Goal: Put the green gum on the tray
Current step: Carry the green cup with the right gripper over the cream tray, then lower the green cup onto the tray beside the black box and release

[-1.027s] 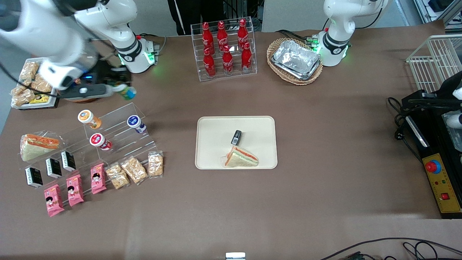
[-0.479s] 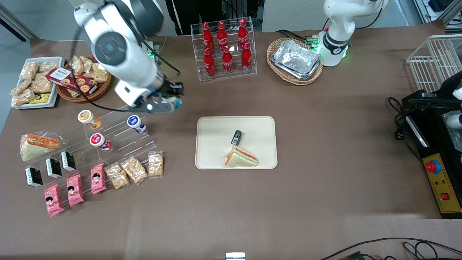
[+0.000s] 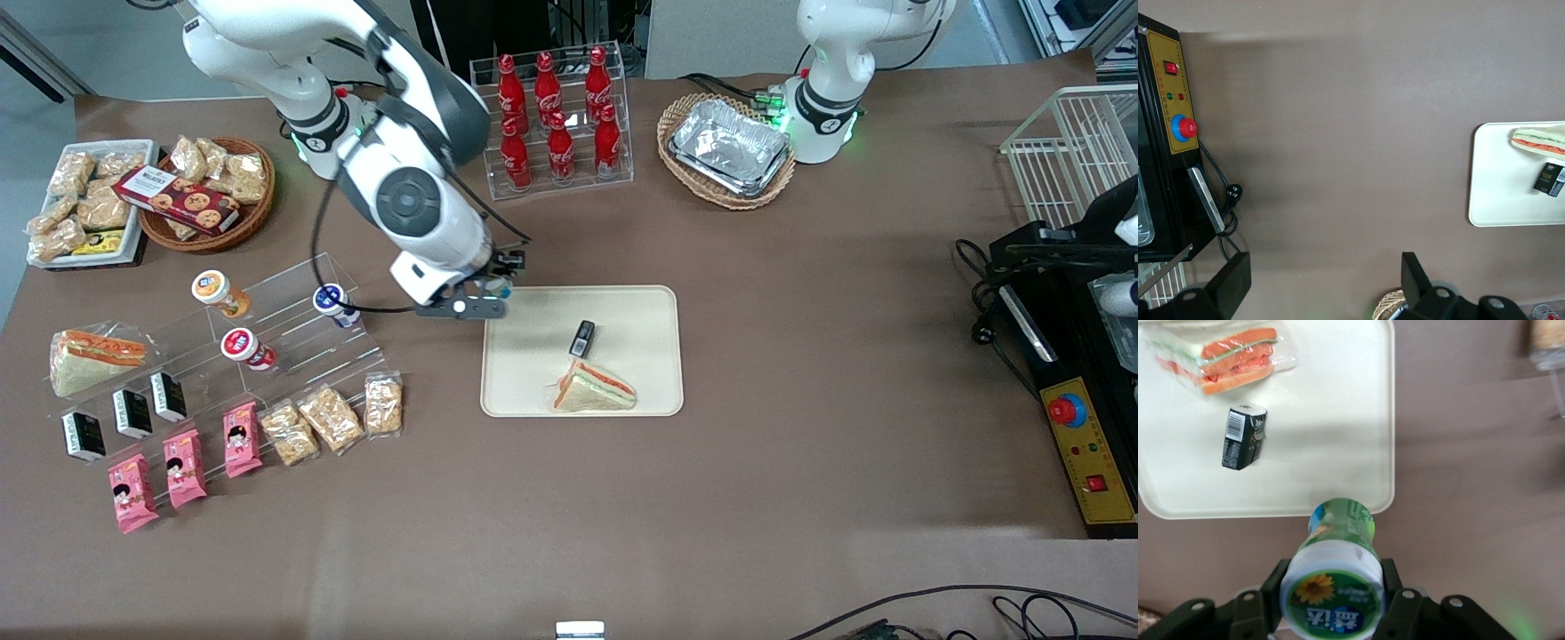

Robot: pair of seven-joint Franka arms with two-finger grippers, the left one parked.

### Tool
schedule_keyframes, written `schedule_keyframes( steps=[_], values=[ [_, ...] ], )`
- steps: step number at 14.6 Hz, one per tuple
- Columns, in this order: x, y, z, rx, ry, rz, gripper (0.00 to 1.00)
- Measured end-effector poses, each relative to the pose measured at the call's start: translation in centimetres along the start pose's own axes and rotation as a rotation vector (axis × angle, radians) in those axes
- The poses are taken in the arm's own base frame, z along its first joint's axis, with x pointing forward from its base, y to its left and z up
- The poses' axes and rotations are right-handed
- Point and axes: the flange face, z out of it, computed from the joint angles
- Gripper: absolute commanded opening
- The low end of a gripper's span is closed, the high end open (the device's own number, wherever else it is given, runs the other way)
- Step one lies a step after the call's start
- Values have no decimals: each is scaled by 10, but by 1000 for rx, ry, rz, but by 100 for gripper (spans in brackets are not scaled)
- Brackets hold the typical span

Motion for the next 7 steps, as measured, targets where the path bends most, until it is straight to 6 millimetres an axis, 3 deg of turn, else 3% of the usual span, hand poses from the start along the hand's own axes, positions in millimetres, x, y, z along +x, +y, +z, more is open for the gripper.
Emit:
schedule_keyframes(
  steps=[3, 5, 7],
  values=[
    [4, -9, 53, 12, 58, 9, 20],
    [0, -6, 93, 21, 83, 7, 20],
    [-5, 0, 121, 16, 92, 2, 20]
  ],
)
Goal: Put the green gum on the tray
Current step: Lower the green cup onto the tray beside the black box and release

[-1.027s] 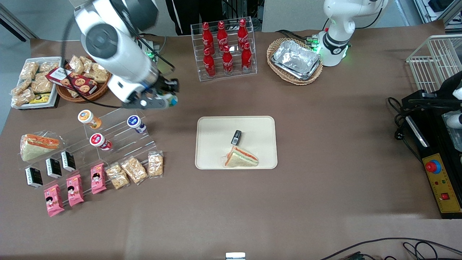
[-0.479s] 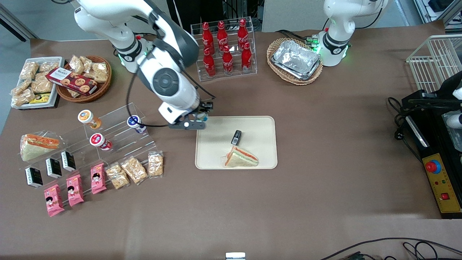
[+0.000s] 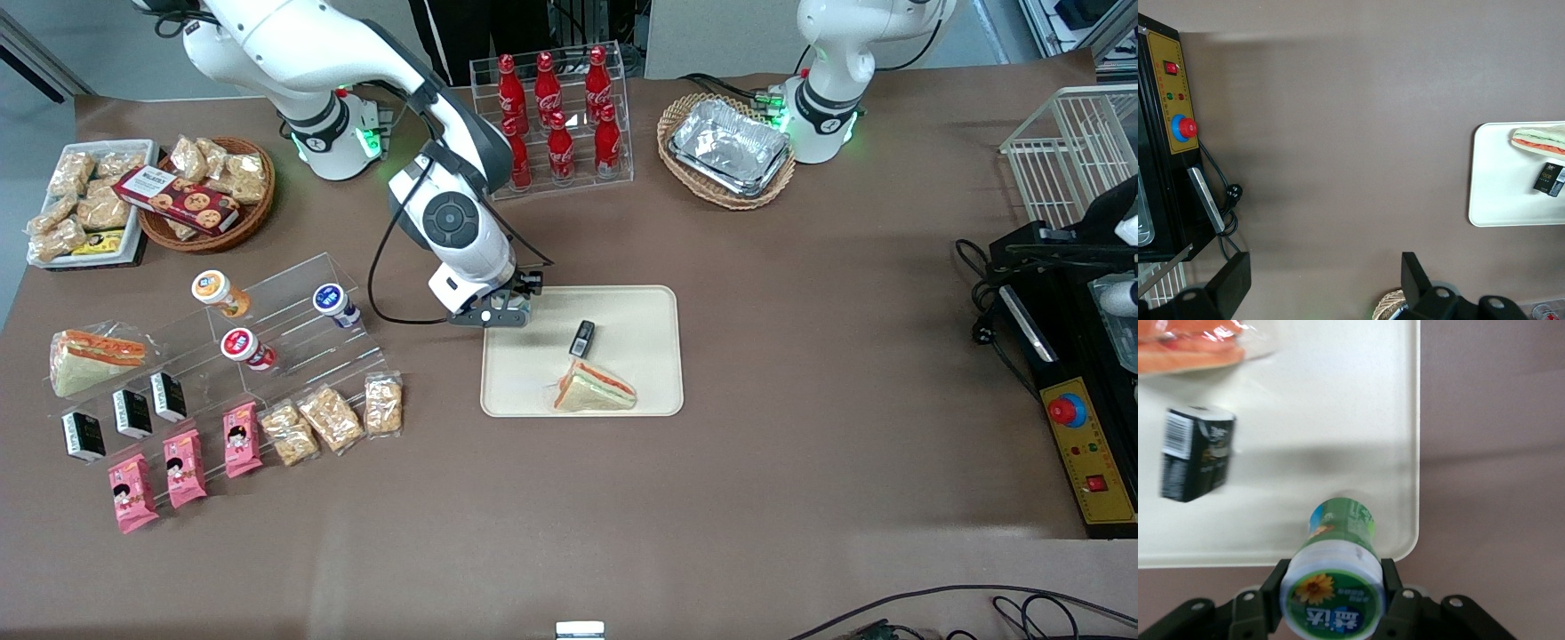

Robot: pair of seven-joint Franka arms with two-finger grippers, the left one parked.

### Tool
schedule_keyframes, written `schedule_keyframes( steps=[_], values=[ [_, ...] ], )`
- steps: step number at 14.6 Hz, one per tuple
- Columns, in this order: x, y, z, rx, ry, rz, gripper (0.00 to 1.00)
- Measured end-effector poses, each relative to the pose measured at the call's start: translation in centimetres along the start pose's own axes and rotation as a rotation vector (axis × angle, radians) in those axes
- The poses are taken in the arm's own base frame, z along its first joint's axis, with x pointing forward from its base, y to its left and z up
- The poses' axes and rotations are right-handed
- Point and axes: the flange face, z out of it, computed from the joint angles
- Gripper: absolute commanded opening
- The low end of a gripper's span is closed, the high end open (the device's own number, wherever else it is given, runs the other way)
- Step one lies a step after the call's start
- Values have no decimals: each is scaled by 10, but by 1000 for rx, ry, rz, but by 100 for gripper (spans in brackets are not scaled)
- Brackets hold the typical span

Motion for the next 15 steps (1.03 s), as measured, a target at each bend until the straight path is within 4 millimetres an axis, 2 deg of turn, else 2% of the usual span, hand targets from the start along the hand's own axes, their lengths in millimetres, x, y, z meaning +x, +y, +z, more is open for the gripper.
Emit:
schedule_keyframes(
  steps=[4, 7, 8, 9, 10, 11, 15],
  values=[
    [-2, 10, 41, 9, 15, 3, 20],
    [0, 12, 52, 14, 14, 8, 22],
    [0, 12, 52, 15, 15, 8, 28],
    [0, 12, 52, 15, 15, 8, 42],
    [0, 12, 52, 15, 15, 9, 90],
    [0, 12, 52, 15, 15, 9, 100],
    [2, 14, 53, 16, 16, 25, 100]
  ],
)
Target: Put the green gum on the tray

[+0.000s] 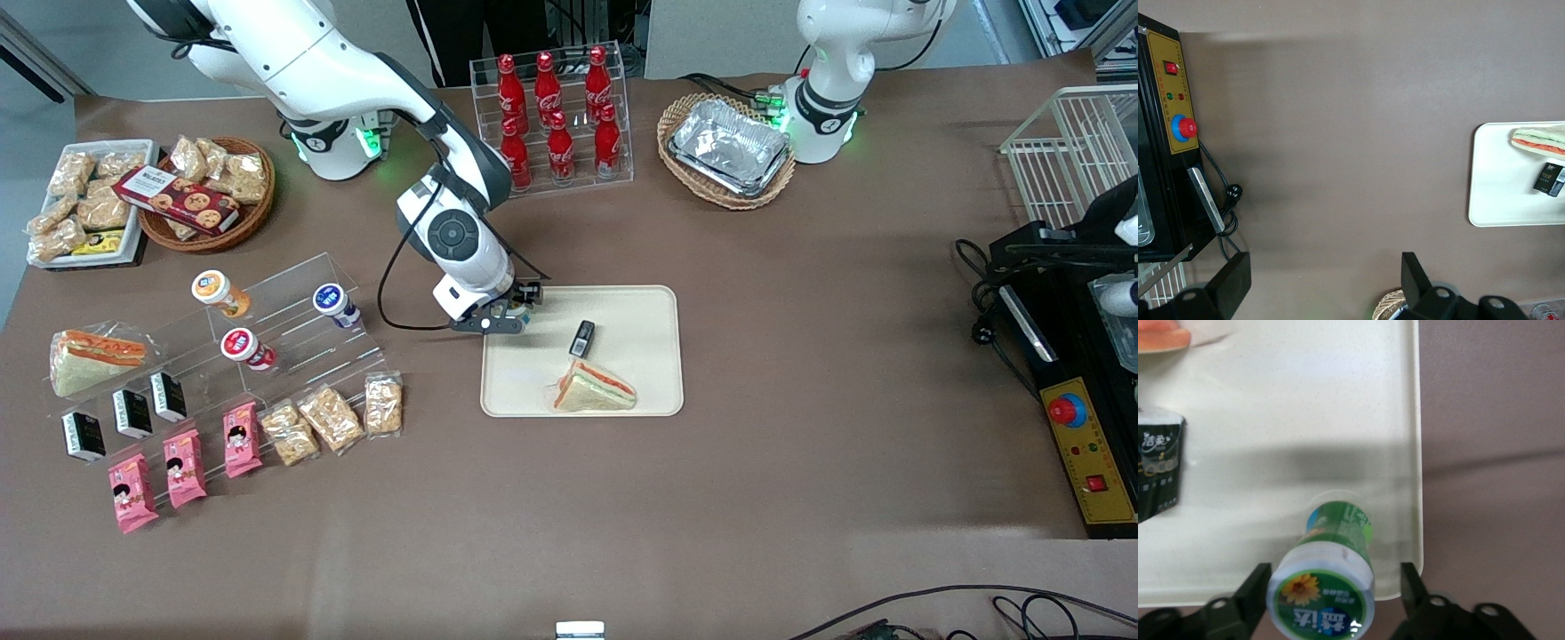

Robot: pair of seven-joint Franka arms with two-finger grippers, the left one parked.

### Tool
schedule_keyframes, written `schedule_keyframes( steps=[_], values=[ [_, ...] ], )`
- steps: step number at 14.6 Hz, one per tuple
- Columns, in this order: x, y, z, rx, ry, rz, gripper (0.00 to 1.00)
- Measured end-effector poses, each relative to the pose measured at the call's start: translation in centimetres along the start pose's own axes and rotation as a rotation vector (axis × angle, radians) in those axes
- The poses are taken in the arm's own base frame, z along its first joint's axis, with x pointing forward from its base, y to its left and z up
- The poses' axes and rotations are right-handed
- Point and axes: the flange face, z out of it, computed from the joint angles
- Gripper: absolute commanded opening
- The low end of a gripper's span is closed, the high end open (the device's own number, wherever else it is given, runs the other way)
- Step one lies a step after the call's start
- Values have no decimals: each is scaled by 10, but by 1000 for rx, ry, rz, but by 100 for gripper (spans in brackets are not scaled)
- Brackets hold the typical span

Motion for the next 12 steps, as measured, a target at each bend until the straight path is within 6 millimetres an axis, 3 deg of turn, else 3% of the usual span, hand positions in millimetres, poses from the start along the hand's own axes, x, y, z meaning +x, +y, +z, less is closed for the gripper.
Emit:
schedule_keyframes(
  steps=[2, 4, 8, 12],
  values=[
    [5, 2, -6, 4, 9, 7, 100],
    [16, 10, -32, -8, 21, 8, 100],
    [45, 55, -139, -39, 40, -30, 100],
    [52, 99, -241, -60, 42, -56, 100]
  ],
)
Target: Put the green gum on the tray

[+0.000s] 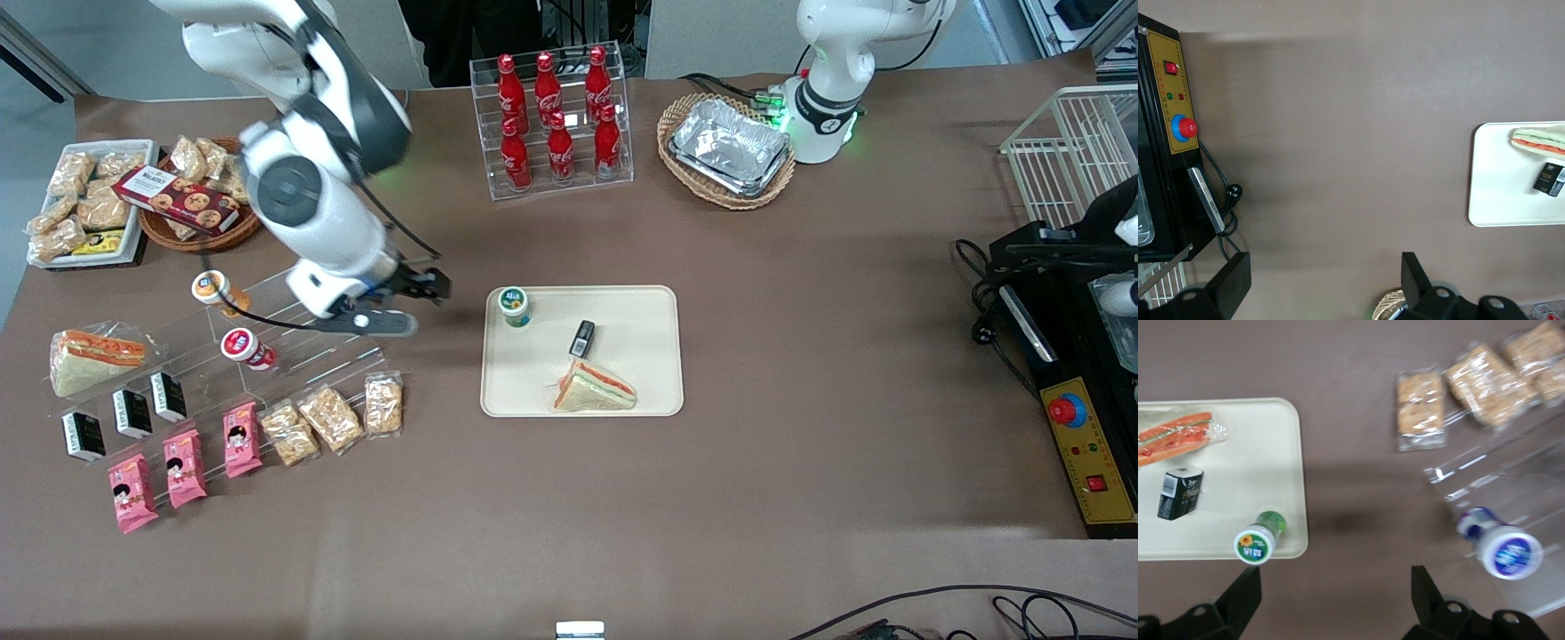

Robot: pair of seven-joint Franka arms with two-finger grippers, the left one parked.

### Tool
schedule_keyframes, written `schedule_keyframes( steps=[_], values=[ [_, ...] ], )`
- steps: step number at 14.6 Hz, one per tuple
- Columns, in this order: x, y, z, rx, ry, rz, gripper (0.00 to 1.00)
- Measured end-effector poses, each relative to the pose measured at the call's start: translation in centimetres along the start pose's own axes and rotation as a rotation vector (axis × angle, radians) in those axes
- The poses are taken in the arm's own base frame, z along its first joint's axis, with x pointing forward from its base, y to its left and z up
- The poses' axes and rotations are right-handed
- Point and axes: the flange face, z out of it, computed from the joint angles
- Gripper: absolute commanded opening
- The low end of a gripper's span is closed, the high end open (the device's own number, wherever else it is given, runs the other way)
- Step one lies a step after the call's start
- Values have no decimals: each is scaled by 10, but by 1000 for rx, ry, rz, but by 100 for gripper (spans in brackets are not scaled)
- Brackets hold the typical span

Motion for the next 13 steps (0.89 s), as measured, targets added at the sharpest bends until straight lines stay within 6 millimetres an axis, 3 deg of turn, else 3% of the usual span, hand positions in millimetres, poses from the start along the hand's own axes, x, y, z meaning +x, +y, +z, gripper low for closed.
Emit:
schedule_keyframes(
  steps=[3, 7, 9, 13],
  values=[
    [-4, 41, -55, -9, 9, -4, 100],
    [-1, 113, -130, -13, -28, -3, 100],
    [4, 138, -147, -3, -23, -17, 100],
    [16, 191, -162, 15, -10, -39, 100]
  ],
)
